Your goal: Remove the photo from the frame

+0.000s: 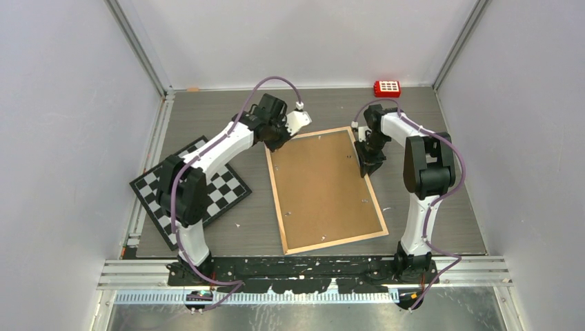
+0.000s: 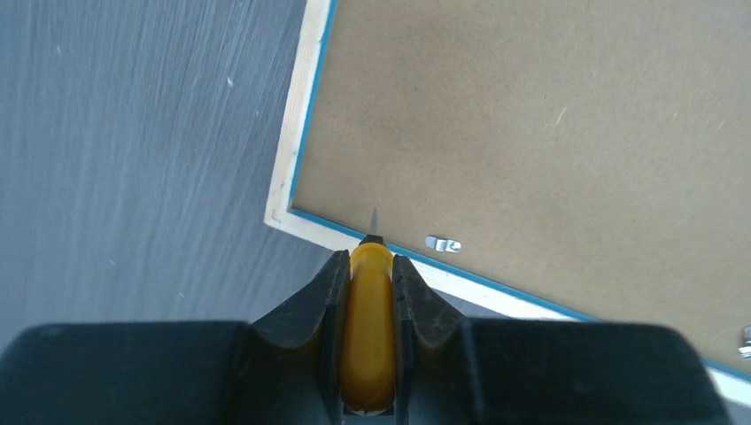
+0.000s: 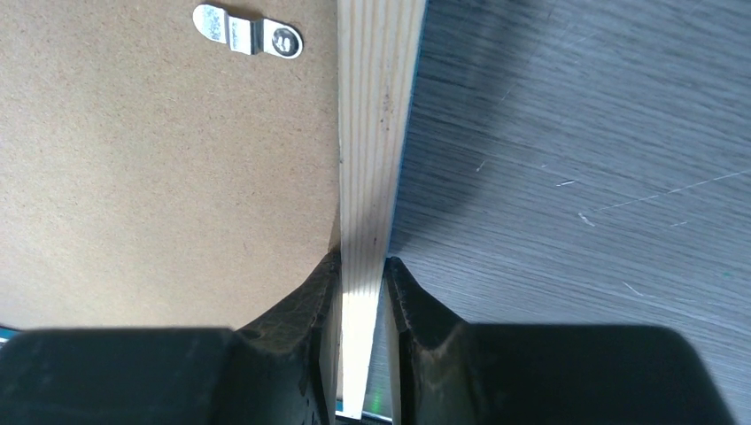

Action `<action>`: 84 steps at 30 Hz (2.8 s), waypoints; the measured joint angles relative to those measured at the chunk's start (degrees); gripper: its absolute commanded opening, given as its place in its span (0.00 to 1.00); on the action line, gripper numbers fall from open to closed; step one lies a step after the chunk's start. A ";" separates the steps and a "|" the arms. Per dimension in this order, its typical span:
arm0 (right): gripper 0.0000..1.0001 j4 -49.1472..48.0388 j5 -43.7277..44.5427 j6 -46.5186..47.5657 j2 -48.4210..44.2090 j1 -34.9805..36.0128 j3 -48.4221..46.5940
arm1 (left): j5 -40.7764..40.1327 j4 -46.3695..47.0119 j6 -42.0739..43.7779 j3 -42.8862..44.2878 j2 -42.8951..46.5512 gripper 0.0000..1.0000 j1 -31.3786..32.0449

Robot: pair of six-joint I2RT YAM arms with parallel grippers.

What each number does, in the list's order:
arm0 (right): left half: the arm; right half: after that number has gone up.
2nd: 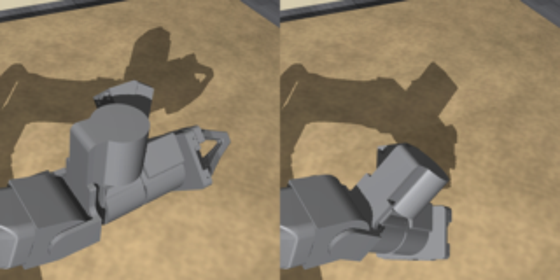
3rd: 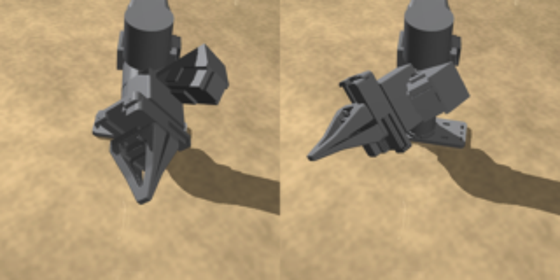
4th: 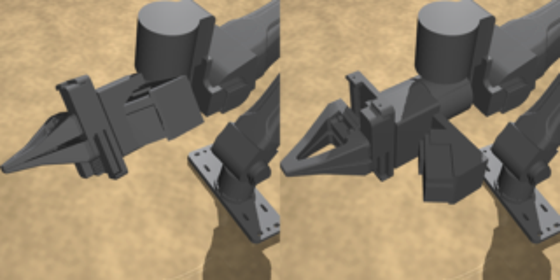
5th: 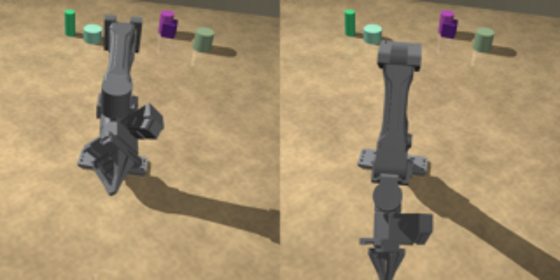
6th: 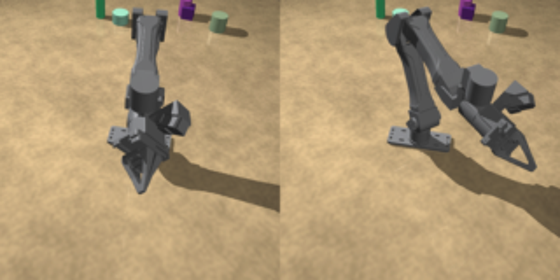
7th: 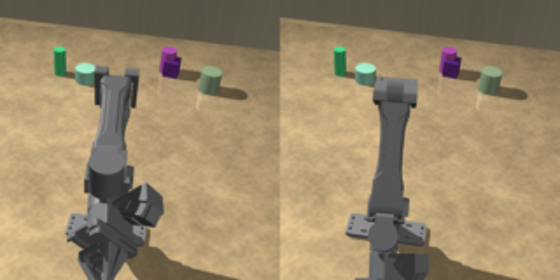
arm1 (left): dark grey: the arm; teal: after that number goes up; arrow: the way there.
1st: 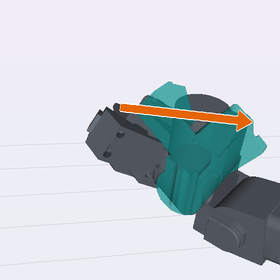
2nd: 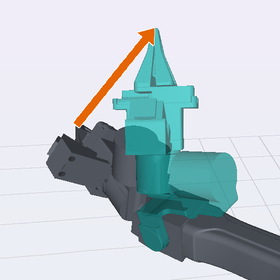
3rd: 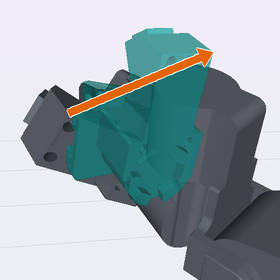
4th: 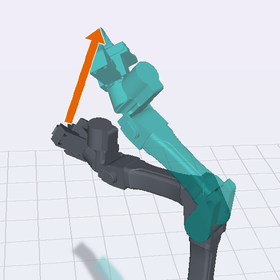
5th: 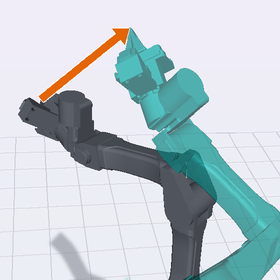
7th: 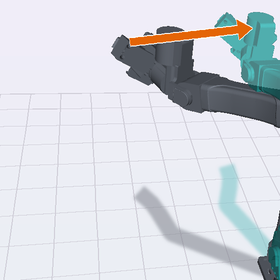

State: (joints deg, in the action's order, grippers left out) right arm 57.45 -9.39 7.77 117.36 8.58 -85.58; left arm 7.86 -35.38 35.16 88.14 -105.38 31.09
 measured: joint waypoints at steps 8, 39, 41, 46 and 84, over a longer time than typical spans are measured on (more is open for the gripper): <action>0.01 0.17 0.15 -2.47 0.04 0.00 -0.13 | -5.51 -5.79 -23.65 1.05 1.68 0.00 -0.26; 0.01 0.04 0.28 -3.74 0.02 -0.07 0.02 | -13.94 -6.47 -54.77 0.46 -0.48 0.00 -1.27; 0.01 0.04 0.28 -3.78 0.02 -0.07 0.02 | -14.25 -6.47 -55.32 0.31 -0.90 0.00 -1.29; 0.01 0.04 0.31 -3.85 0.02 -0.07 0.02 | -14.99 -6.19 -56.41 0.11 -1.40 0.00 -1.29; 0.01 -0.04 0.35 -4.09 -0.02 -0.07 0.15 | -9.99 0.70 -50.84 -4.48 0.85 0.00 0.17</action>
State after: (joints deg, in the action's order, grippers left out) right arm 57.41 -9.04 3.68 117.34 8.51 -85.43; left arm -2.13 -34.68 -15.68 83.66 -104.53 31.27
